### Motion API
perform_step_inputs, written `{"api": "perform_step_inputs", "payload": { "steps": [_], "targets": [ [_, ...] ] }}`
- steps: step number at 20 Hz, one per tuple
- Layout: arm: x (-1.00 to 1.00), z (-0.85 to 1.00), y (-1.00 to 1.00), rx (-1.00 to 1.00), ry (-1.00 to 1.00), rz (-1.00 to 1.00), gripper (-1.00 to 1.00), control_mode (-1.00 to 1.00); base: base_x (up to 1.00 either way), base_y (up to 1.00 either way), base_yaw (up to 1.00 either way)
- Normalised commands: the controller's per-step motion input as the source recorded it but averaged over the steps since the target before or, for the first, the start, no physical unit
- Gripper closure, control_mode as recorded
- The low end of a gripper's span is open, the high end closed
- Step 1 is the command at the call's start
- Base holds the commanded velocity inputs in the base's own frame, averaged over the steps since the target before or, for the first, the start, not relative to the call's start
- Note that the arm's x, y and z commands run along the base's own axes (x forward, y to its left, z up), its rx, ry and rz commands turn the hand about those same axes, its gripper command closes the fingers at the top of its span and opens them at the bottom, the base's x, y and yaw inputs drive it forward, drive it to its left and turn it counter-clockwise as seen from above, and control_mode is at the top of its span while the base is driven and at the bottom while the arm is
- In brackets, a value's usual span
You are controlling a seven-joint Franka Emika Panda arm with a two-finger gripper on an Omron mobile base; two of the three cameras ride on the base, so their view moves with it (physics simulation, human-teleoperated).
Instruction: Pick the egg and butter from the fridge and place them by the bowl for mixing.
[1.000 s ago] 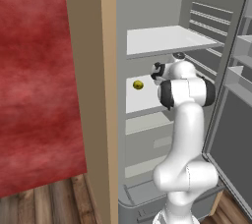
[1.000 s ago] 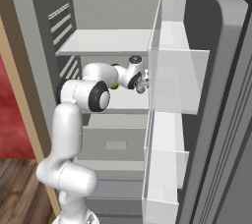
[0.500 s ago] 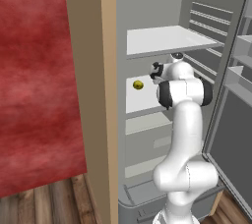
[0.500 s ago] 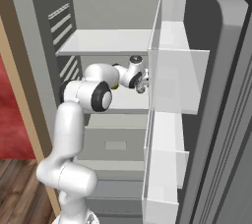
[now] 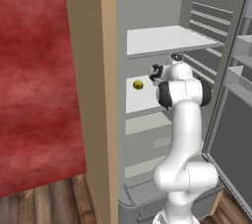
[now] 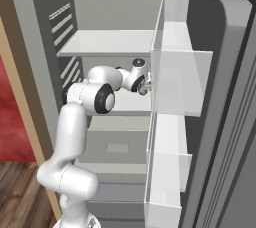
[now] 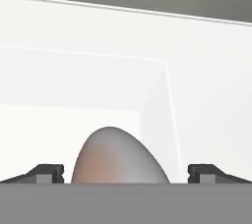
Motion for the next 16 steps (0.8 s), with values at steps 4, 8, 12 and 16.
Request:
{"api": "perform_step_inputs", "payload": {
  "steps": [4,8,12,16],
  "targets": [
    [0.0,-0.44,0.0,0.0,0.0,0.0,1.0,-1.0,0.0,0.0,0.0],
    [0.05,-0.05,0.03,0.0,0.0,0.0,1.0,-1.0,0.0,0.0,0.0],
    [0.0,0.0,0.0,0.0,0.0,0.0,1.0,-1.0,0.0,0.0,0.0],
    [0.0,0.0,0.0,0.0,-0.01,0.0,1.0,-1.0,0.0,0.0,0.0]
  ]
}}
